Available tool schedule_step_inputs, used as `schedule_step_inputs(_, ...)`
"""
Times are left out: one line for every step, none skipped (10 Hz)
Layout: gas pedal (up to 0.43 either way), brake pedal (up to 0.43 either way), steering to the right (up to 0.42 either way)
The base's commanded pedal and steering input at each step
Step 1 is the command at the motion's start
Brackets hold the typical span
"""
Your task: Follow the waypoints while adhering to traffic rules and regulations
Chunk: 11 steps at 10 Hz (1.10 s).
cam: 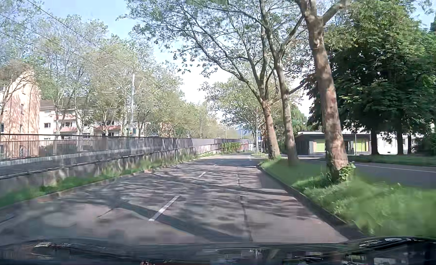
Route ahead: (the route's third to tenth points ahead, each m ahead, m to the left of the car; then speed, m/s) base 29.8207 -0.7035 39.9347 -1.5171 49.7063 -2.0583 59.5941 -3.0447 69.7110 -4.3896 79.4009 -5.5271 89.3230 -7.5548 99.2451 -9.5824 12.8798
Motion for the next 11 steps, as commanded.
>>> schedule_step_inputs(0.157, 0.0, 0.009)
schedule_step_inputs(0.157, 0.0, 0.008)
schedule_step_inputs(0.157, 0.0, 0.009)
schedule_step_inputs(0.157, 0.0, 0.009)
schedule_step_inputs(0.157, 0.0, 0.009)
schedule_step_inputs(0.157, 0.0, 0.008)
schedule_step_inputs(0.157, 0.0, 0.007)
schedule_step_inputs(0.157, 0.0, 0.007)
schedule_step_inputs(0.157, 0.0, 0.008)
schedule_step_inputs(0.157, 0.0, 0.008)
schedule_step_inputs(0.15, 0.0, 0.008)
